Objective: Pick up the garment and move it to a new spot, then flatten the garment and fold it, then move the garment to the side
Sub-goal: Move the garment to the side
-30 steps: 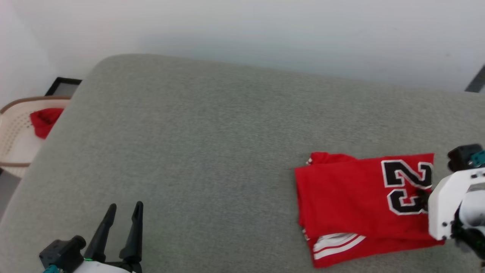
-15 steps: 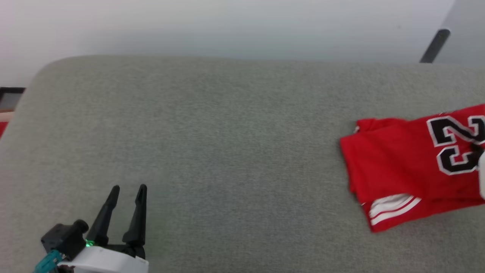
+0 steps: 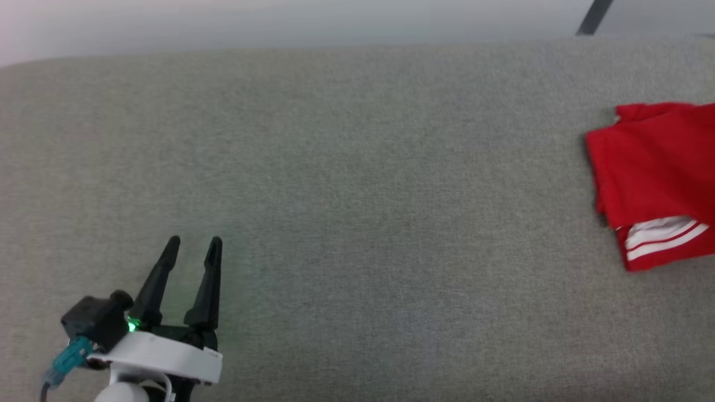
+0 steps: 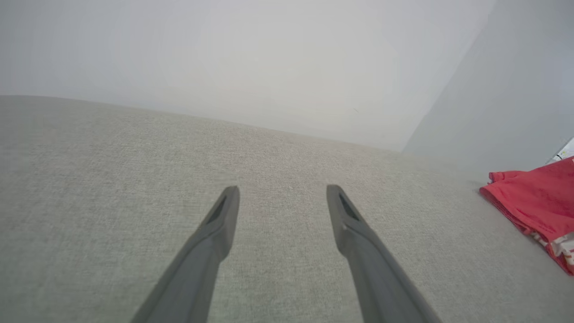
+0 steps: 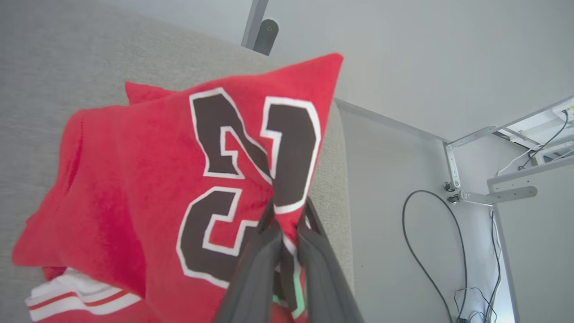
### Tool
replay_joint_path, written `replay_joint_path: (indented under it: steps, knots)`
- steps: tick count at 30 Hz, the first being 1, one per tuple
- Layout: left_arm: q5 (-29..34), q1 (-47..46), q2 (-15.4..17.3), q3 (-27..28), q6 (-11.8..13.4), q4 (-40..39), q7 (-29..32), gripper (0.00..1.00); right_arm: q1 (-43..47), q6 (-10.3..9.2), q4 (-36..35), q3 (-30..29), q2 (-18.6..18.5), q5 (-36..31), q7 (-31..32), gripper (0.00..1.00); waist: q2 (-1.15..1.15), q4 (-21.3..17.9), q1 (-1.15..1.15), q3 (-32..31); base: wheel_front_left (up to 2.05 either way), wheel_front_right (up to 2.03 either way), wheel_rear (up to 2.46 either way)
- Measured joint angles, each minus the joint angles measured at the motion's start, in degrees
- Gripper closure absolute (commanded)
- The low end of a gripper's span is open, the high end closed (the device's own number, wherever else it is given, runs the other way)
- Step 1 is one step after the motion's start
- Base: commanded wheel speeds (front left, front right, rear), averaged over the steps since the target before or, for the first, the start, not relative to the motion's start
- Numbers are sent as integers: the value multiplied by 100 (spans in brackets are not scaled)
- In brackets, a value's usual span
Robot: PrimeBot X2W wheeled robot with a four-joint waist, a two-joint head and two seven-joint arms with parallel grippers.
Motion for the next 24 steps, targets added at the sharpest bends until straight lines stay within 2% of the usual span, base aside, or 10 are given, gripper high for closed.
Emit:
replay_joint_path:
  steps: [11,16,21,22,23,24]
  knots:
    - [35,-359,120,-183,-7,13,0,0,-753,0,1225,280,-381,-406,-877,100,0,-164,0,494,0,0,0]
    - [33,-477,185,-236,-7,9,2,0,-1031,0,1746,288,-349,-593,-1298,100,0,-154,0,687,0,0,0]
    - [23,-547,225,-270,-7,27,4,0,-1261,0,2317,210,-123,-767,-1668,100,0,-126,0,820,0,0,0]
    - [22,-559,229,-280,-8,37,4,0,-1311,0,2421,199,-96,-812,-1724,93,0,-118,0,830,0,0,0]
    - [22,-570,231,-288,-8,44,3,0,-1361,0,2519,197,-63,-868,-1760,73,0,-112,0,834,0,0,0]
    - [18,-574,236,-293,-8,55,3,0,-1405,0,2611,186,-18,-918,-1801,60,0,-111,0,830,0,0,0]
